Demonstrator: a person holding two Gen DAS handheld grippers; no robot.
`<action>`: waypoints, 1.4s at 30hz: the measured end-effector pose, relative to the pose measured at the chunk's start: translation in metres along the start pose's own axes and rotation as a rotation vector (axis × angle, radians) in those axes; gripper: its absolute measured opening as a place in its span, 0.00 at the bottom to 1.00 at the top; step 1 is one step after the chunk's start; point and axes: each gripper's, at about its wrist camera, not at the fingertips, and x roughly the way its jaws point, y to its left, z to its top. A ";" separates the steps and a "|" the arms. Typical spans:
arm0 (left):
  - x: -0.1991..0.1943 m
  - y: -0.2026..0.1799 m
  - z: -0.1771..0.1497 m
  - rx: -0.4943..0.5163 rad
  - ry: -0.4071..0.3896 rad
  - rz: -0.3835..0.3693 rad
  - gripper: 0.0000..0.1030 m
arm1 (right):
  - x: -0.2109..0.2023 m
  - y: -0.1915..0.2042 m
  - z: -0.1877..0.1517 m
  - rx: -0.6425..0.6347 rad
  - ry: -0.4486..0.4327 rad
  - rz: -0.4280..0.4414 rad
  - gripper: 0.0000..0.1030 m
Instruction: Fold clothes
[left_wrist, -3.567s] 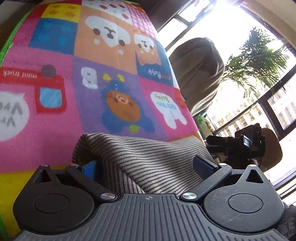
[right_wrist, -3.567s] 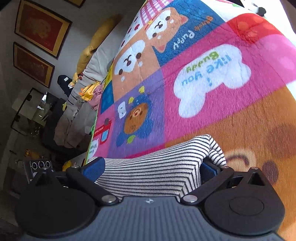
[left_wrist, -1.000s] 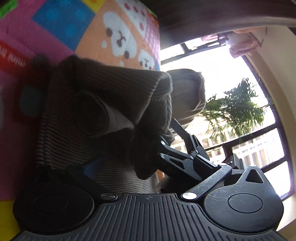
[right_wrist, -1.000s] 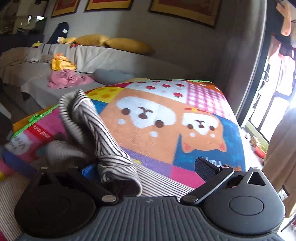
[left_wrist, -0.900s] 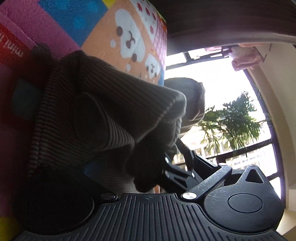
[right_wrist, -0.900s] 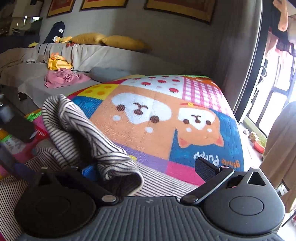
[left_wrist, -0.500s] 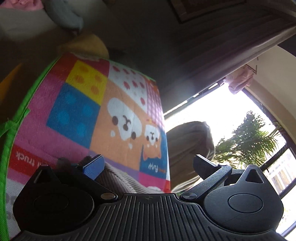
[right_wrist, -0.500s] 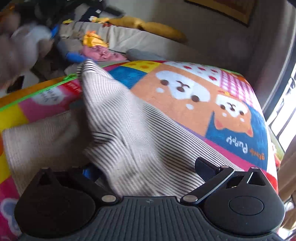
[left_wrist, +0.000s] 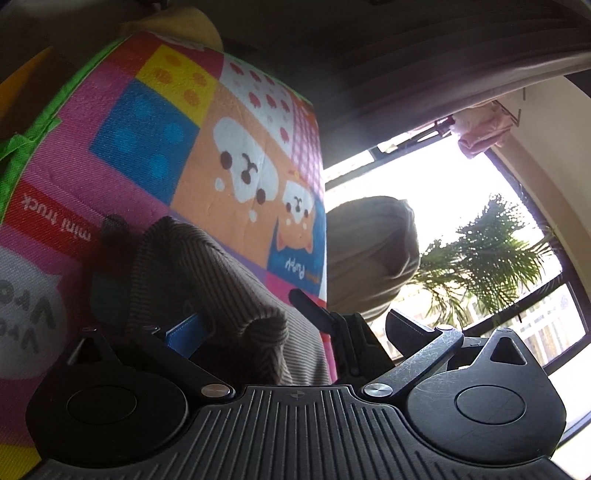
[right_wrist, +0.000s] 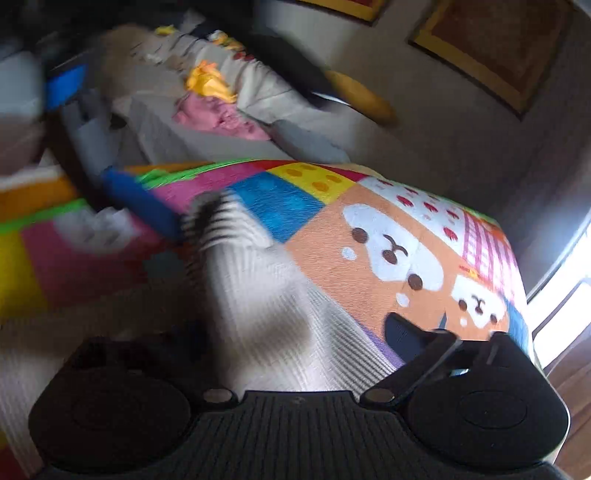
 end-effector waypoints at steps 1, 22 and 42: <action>-0.001 0.004 0.000 -0.017 0.006 -0.010 1.00 | 0.000 -0.014 0.000 0.086 -0.002 0.013 0.88; 0.043 0.042 0.021 -0.110 0.050 0.025 1.00 | -0.019 -0.013 -0.039 0.113 0.072 0.187 0.87; 0.042 -0.014 -0.007 0.393 0.149 0.317 0.76 | -0.019 -0.208 -0.128 0.839 0.082 0.238 0.90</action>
